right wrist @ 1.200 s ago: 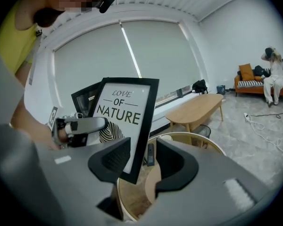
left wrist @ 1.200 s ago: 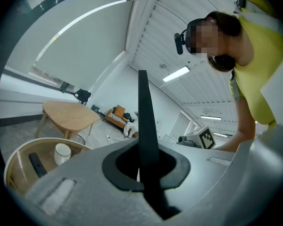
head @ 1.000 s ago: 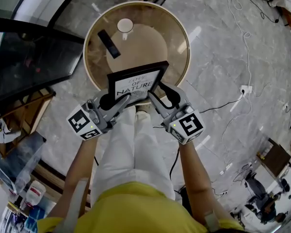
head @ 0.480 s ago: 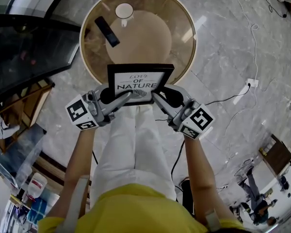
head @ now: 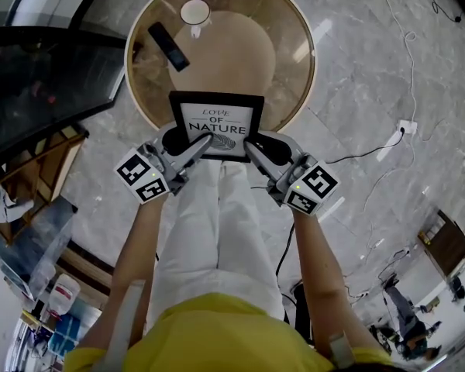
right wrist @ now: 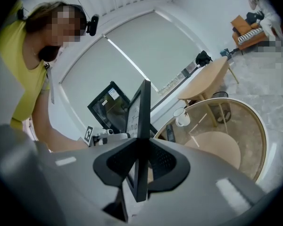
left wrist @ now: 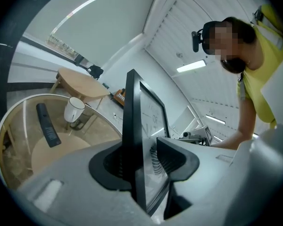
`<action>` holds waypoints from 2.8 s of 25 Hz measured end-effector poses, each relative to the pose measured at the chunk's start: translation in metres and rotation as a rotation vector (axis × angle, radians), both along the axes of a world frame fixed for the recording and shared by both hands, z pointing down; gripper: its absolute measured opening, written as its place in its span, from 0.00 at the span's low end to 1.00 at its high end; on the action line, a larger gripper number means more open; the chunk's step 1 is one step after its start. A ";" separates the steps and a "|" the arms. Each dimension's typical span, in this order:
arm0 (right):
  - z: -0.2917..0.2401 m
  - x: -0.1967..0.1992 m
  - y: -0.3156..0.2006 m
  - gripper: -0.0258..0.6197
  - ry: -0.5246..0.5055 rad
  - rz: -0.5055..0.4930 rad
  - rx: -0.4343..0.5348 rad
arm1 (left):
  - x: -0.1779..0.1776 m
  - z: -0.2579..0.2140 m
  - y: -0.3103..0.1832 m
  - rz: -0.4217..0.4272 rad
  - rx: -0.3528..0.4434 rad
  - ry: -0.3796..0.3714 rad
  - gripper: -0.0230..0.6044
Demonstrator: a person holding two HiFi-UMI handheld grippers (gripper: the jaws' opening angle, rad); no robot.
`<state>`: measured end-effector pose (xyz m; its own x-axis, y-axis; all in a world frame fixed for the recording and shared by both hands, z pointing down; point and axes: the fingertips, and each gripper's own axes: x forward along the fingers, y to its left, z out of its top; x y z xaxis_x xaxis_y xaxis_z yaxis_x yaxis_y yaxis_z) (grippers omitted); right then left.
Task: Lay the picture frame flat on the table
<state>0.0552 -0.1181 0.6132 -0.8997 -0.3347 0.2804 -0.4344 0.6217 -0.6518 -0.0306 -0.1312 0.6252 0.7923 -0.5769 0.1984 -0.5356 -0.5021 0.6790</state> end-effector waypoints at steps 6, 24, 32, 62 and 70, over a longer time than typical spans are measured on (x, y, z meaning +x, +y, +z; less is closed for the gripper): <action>0.011 0.006 0.000 0.14 0.019 0.020 -0.020 | -0.005 0.022 0.000 -0.067 -0.046 -0.040 0.36; 0.113 0.014 -0.040 0.16 0.192 0.121 -0.131 | -0.015 0.103 -0.033 -0.023 -0.149 -0.130 0.24; 0.172 0.008 -0.054 0.16 0.322 0.077 -0.234 | -0.020 0.165 -0.037 -0.054 -0.301 -0.143 0.24; 0.239 0.014 -0.029 0.22 0.607 0.174 -0.426 | -0.022 0.229 -0.015 -0.017 -0.504 -0.415 0.30; 0.223 0.025 -0.021 0.20 0.682 0.229 -0.419 | -0.042 0.217 -0.007 -0.093 -0.511 -0.517 0.35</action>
